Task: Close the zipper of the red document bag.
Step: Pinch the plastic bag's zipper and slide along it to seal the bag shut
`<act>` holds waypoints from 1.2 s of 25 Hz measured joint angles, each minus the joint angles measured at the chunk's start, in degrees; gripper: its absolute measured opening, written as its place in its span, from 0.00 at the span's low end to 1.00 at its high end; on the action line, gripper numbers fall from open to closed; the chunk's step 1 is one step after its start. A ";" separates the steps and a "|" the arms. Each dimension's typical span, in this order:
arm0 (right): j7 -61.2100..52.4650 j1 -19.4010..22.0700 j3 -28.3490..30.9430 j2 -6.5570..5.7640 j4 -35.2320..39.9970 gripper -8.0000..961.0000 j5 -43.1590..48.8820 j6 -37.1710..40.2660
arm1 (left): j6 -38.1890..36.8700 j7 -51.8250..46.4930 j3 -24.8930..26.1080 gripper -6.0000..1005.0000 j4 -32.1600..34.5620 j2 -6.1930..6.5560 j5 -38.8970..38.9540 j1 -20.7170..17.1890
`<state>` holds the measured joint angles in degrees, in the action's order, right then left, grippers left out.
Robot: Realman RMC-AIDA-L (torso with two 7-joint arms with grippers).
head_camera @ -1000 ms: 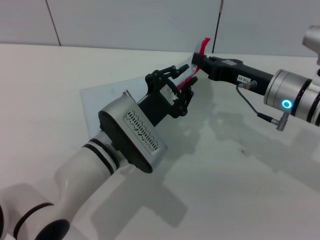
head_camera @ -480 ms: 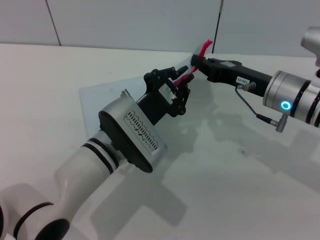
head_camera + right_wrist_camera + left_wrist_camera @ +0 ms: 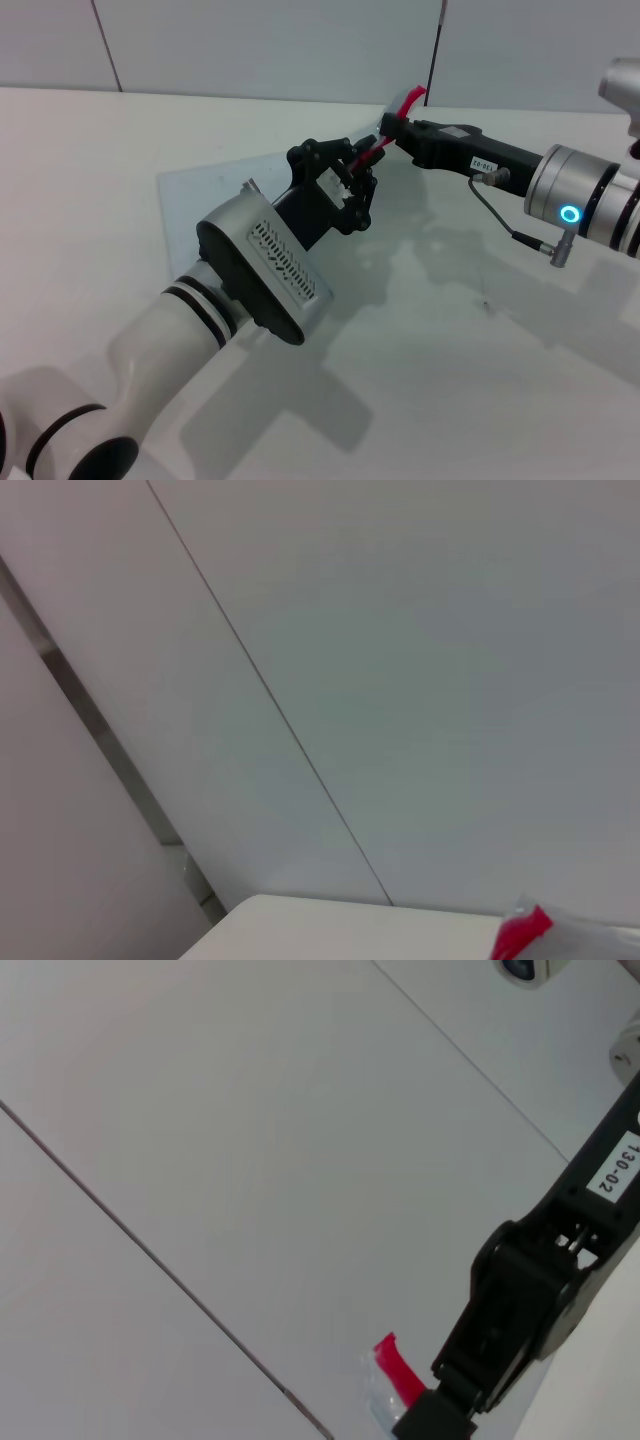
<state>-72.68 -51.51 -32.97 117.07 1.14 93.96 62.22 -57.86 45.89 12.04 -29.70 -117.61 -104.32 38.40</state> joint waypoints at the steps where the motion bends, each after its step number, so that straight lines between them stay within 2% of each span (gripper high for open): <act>1: 0.00 0.00 0.00 0.00 0.00 0.02 0.00 0.00 | 0.05 -0.06 0.04 0.11 0.00 0.00 0.00 0.00; 21: 0.18 0.56 1.24 -0.18 0.46 0.02 -0.25 0.08 | 0.38 -0.86 -0.42 0.09 -0.31 0.07 1.40 -0.27; 30: 0.27 3.75 4.96 -0.54 2.70 0.02 -0.33 0.10 | 0.47 -0.90 -1.93 0.09 -0.79 0.26 1.13 -1.72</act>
<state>-72.41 -47.76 -28.01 116.53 3.84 93.62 62.31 -57.38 45.00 10.11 -30.50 -117.36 -103.19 36.68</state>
